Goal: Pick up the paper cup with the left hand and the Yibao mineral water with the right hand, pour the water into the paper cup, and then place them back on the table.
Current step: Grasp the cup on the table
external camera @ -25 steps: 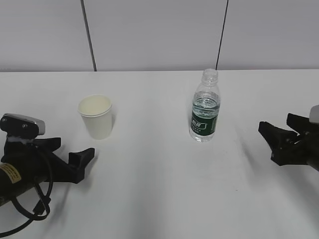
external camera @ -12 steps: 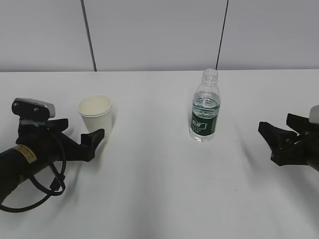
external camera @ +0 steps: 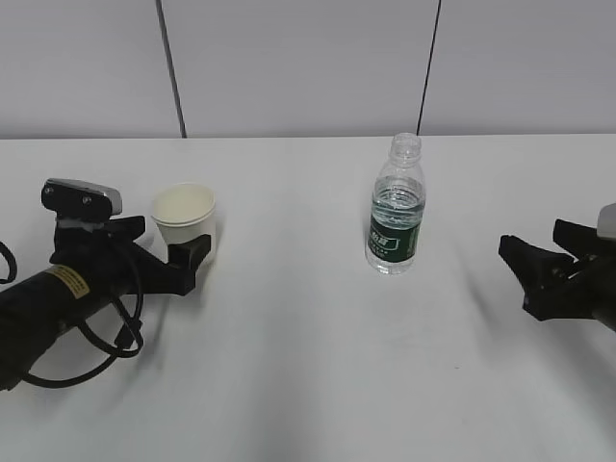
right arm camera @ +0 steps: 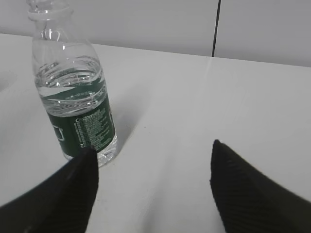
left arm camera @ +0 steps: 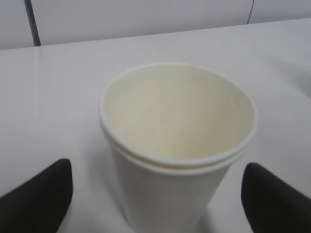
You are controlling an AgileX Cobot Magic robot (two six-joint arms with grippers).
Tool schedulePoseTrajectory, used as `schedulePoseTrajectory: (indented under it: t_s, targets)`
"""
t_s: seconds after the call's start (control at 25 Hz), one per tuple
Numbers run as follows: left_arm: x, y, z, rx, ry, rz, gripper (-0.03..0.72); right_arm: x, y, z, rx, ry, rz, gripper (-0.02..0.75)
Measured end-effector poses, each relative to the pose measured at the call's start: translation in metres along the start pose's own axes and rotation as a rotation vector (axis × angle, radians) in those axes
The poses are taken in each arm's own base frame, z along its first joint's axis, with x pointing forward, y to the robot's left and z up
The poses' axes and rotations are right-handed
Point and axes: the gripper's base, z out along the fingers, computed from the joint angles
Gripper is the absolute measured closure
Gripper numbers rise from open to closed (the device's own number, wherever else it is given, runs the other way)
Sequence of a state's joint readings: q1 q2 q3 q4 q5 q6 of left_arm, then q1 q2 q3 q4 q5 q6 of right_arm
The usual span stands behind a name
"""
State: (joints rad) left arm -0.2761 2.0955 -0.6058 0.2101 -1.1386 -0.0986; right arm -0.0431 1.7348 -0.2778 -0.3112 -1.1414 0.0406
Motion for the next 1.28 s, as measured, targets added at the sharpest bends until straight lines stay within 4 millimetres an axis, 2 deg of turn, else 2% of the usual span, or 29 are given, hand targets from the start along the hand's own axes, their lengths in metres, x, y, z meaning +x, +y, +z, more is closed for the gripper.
schedulePoseTrajectory:
  t_s: [0.2,0.48,0.88,1.0,1.28]
  targets:
    - [-0.005,0.001,0.009,0.009,-0.029,0.009,0.063,0.000,0.000,0.000,0.000,0.000,0.000,0.207]
    - [0.007,0.000,0.015,0.029,0.003,0.014,0.085,0.000,0.000,0.000,0.000,0.000,0.000,0.207]
    - [0.002,0.001,0.020,0.029,-0.020,0.017,0.102,0.000,0.000,0.000,0.000,-0.002,0.000,0.207]
    - [0.002,0.001,0.020,0.029,-0.020,0.014,0.141,0.000,0.000,0.000,0.000,-0.002,0.000,0.207]
    - [0.002,0.001,0.020,0.030,-0.023,0.014,0.294,0.000,0.000,0.000,0.000,-0.002,0.000,0.207]
